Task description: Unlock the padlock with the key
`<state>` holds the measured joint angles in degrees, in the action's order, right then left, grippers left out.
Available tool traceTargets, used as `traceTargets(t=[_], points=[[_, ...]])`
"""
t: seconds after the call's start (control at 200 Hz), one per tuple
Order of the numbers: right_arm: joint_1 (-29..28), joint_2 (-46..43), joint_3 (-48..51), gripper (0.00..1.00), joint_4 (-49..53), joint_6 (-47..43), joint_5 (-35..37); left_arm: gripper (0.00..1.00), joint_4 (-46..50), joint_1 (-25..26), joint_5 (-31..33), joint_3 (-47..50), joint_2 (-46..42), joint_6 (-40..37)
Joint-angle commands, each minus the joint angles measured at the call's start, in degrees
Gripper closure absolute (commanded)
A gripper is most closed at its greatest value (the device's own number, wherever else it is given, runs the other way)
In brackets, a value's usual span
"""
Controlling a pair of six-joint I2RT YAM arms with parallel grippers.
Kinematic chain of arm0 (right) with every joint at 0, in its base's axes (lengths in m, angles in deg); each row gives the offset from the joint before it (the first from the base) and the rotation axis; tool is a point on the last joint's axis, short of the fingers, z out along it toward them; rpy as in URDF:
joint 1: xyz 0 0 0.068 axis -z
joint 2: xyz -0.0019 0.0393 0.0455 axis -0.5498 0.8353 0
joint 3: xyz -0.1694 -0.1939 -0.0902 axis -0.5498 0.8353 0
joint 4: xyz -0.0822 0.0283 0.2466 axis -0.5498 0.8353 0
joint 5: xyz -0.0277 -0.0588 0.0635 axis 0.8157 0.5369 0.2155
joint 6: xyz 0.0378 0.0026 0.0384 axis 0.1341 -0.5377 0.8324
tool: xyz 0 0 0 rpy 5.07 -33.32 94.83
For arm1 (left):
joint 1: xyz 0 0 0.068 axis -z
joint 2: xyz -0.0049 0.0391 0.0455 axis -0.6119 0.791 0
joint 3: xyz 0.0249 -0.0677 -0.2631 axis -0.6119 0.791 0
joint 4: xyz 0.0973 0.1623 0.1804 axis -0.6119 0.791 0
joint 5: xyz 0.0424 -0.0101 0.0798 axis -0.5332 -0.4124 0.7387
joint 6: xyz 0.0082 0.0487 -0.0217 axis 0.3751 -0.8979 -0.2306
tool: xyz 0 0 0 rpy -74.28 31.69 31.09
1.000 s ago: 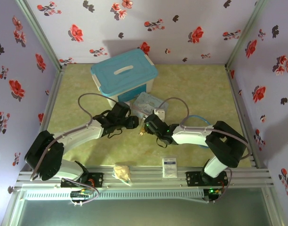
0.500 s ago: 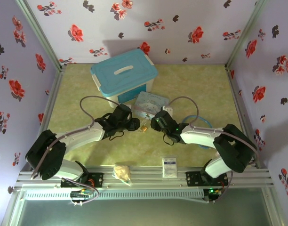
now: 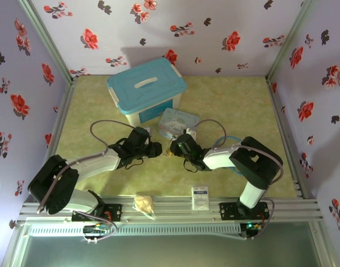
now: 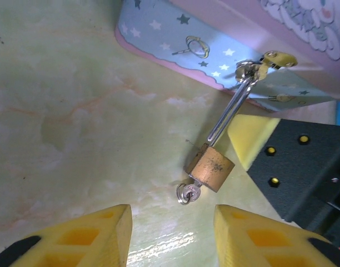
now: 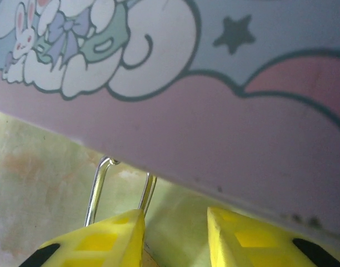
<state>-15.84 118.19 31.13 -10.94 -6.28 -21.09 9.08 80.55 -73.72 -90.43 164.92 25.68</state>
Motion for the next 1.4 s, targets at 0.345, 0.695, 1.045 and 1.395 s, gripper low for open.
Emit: traceTargets(t=[0.345, 0.695, 1.045, 1.395], points=[[-1.21, 2.93, 0.89, 0.64, -10.34, 2.69, -2.05, 0.57, -1.69, -0.47, -0.15, 1.36, -1.01, -0.02], [-5.18, 3.48, -5.99, 0.58, 8.91, -0.48, 3.5, 0.57, -1.7, -1.9, 0.12, 2.38, -3.11, 0.06], [-8.17, 9.48, -15.16, 0.54, 23.54, -5.2, 7.57, 0.57, -0.22, -4.31, 0.79, 3.26, -5.25, -1.3], [-7.95, 6.76, -11.19, 0.7, 22.17, -2.91, 8.24, 0.56, 1.39, -4.91, 0.84, 1.73, -5.15, -2.57]])
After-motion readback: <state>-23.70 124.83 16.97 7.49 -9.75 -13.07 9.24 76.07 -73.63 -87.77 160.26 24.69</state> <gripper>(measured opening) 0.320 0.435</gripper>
